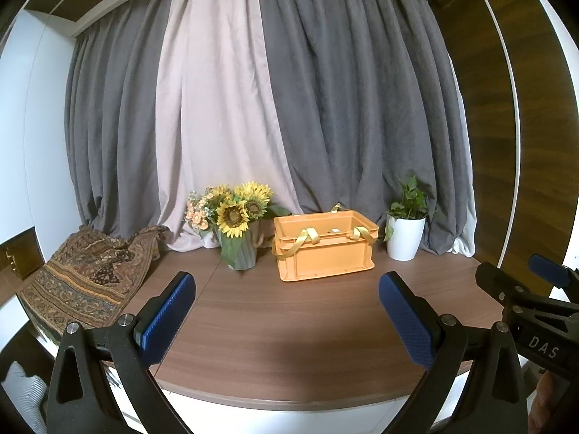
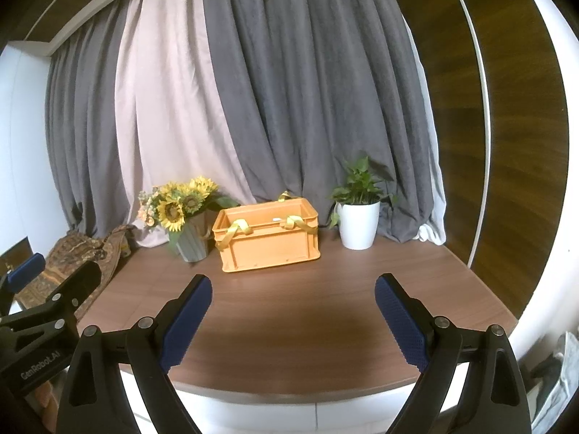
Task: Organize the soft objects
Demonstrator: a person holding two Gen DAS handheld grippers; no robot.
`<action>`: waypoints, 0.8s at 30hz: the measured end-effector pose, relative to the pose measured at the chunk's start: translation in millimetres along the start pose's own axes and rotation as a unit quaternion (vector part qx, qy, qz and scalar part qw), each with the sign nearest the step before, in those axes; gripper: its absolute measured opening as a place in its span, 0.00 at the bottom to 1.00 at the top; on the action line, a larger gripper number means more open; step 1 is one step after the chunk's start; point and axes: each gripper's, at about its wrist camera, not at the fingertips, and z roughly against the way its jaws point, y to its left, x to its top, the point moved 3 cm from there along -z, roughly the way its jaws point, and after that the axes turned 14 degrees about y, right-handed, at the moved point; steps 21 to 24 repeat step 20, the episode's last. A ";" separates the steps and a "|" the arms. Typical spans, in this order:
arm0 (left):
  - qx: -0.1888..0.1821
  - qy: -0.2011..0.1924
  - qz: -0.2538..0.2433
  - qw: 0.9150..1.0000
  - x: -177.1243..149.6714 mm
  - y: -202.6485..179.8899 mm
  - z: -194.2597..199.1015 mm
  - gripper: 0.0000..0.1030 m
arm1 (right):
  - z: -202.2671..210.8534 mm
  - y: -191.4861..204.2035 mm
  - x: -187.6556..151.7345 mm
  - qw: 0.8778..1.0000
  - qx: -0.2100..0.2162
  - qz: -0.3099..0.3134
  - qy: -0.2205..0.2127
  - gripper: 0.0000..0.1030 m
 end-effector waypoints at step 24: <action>-0.005 0.004 0.001 1.000 -0.7 -3.8 5.4 1.00 | 2.5 -0.8 -1.8 1.000 0.003 0.001 0.001 0.90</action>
